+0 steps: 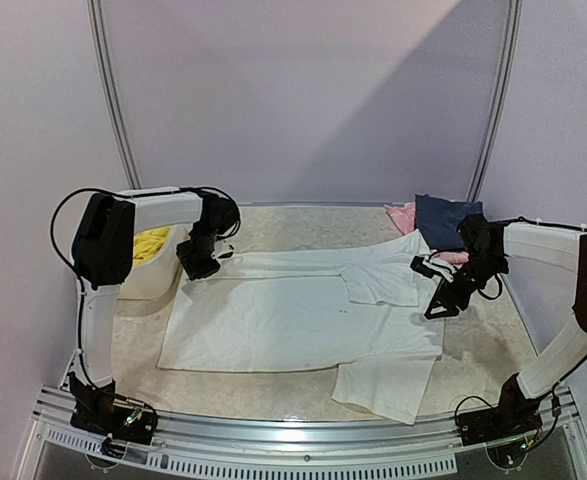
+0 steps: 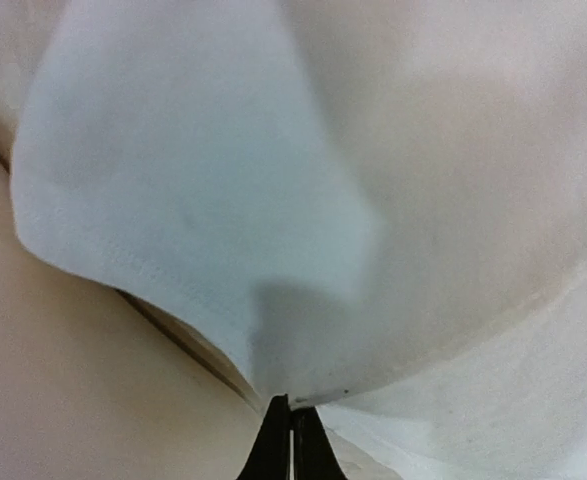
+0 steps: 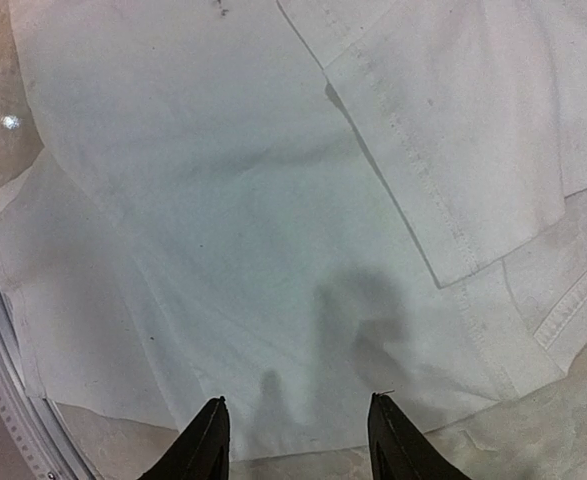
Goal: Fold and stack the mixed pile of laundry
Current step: Smooth out the 1/3-folded T-shirt at the center of the board.
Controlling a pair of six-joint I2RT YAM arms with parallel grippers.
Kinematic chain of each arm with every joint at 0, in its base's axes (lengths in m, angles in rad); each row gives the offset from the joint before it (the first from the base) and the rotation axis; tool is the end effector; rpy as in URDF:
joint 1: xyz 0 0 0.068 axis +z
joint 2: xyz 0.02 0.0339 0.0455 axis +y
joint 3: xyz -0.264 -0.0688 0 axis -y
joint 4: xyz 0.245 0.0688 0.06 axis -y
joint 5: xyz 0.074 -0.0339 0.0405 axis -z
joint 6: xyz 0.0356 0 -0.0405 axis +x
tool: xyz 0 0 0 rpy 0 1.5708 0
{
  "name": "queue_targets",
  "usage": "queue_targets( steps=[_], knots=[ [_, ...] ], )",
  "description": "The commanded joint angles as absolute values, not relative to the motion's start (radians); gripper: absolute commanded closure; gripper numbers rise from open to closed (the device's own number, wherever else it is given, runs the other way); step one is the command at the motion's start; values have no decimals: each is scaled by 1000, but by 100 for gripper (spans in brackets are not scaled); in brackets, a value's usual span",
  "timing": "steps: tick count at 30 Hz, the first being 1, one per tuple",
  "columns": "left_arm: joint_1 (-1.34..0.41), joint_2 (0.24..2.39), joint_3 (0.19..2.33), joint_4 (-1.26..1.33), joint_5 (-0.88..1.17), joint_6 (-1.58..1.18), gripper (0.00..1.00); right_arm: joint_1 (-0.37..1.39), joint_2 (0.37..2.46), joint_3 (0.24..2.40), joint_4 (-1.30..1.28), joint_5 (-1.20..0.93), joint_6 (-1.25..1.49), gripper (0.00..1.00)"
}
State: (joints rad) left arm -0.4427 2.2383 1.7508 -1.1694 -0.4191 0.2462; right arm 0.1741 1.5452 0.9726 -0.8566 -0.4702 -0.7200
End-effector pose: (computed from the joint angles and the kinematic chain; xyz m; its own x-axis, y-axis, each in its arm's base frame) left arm 0.3847 -0.1663 0.1530 -0.7700 0.6114 0.1822 0.6296 0.6819 0.3722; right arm 0.2598 0.0621 0.1904 -0.5897 -0.7006 -0.4018 -0.8064 0.5387 0.2442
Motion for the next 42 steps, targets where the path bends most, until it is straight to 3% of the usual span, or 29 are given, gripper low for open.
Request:
queue_targets(
  steps=[1, 15, 25, 33, 42],
  knots=[
    [-432, 2155, 1727, -1175, -468, 255, 100, 182, 1557, 1005, -834, -369, -775, 52],
    [-431, 2160, 1679, -1180, -543, 260, 100, 230, 1811, 1246, -849, -249, -778, 49],
    [-443, 2198, 1712, -1181, -482, 247, 100, 258, 1855, 1228, -834, -235, -767, 49],
    [-445, 2207, 1714, -1181, -472, 248, 100, 258, 1901, 1239, -813, -201, -760, 52],
    [-445, 2219, 1726, -1186, -469, 246, 100, 290, 1902, 1212, -791, -187, -781, 63]
  ],
)
